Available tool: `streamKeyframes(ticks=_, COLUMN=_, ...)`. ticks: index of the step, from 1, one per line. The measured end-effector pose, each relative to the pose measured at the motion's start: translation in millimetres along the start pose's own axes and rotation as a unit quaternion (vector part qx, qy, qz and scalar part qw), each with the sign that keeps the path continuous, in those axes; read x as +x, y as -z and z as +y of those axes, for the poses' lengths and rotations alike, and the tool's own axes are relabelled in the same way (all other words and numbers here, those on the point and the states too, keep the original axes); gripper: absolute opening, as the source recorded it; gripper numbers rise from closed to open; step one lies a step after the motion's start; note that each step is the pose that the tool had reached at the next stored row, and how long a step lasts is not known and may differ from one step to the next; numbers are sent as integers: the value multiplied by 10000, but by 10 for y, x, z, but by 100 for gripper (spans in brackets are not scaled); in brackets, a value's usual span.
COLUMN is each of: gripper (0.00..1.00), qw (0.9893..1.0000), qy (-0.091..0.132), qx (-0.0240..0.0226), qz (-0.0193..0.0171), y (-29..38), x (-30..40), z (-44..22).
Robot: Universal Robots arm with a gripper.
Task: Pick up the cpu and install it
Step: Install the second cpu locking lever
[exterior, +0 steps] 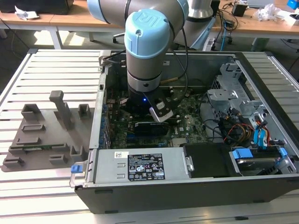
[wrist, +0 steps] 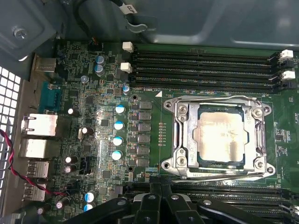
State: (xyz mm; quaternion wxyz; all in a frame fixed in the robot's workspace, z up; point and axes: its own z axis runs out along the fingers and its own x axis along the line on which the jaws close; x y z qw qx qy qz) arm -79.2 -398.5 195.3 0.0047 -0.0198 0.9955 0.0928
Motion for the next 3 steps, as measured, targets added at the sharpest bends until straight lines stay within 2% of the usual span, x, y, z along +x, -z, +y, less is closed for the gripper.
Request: streamKeyframes(ticks=3, gripper=11, qw=10000, qy=0, qx=0, qz=0, y=0, x=0, z=0)
